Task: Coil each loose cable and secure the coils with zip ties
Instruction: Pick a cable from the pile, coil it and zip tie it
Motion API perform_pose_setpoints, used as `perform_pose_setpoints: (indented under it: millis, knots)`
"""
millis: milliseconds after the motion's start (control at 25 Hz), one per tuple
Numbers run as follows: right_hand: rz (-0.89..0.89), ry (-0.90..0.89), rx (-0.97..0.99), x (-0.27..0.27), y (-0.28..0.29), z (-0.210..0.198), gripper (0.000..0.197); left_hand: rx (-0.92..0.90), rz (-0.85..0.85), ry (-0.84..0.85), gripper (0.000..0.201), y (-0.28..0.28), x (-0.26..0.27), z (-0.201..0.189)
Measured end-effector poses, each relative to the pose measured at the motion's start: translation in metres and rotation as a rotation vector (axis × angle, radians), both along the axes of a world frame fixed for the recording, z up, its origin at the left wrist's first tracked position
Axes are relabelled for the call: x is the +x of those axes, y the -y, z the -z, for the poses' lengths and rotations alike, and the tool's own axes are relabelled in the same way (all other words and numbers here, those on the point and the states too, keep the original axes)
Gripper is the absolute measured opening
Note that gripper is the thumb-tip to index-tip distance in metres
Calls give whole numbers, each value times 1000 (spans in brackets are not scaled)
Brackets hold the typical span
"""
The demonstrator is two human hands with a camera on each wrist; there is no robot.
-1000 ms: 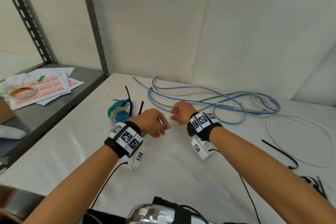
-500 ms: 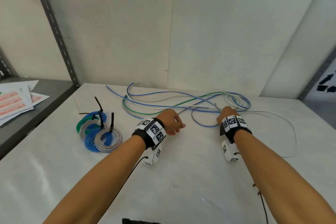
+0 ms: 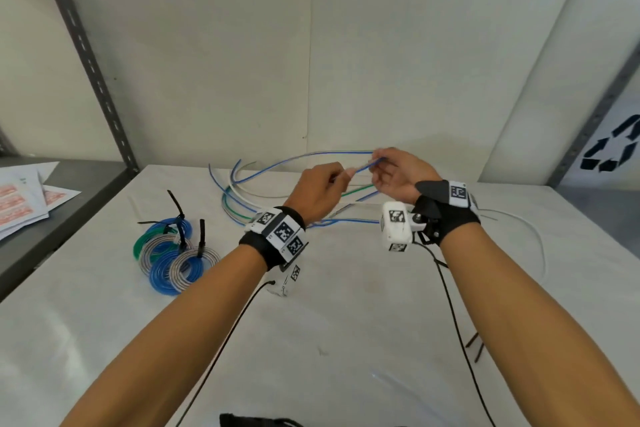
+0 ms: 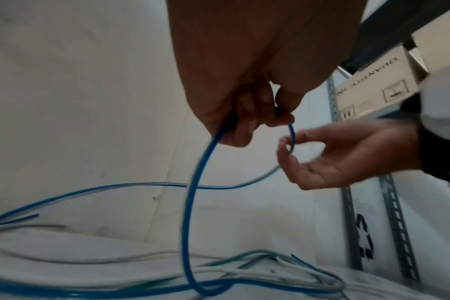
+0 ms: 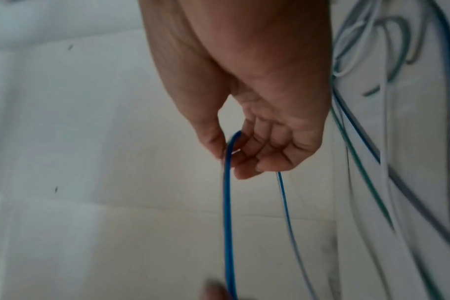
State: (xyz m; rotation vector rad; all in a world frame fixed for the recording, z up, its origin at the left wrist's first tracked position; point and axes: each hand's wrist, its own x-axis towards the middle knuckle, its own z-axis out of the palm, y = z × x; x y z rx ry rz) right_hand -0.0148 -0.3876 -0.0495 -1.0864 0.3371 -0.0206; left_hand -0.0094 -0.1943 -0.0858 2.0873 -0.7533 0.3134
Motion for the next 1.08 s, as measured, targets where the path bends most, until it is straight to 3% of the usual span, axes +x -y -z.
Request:
perform_pose_setpoints:
  millis: [80,200,440,720,800,880,920,1000,1080]
  knots:
    - [52,1,224,0,10,-4,15,-69,-49,37,41,-20,6,-7]
    - [144,44,388,0,32,-5,18,-184,-131,63,40,-57,18,-21]
    - [215,47,426,-2,59,8,13,-576,-152,-45,39,-104,24,-54]
    - [234,-86,42,-10,60,28,21,-1003,-125,-293,39,-95,21,-55]
    - [167,-129,-272,-18,51,28,27,-1087,-137,-338,40,-89,23,-49]
    - [-5,-129,-641,-25,32,22,47,-1133,-133,-376,40,-77,24,-43]
    - [-85,-67,-705,-29,19,17,55,-1154,-128,-395,40,-67,24,-40]
    - [-191,84,-580,-36,-6,7,55,-1193,-145,-450,40,-48,23,-35]
    - [-223,238,-442,-37,-27,-1,40,-1209,-163,-501,39,-31,22,-28]
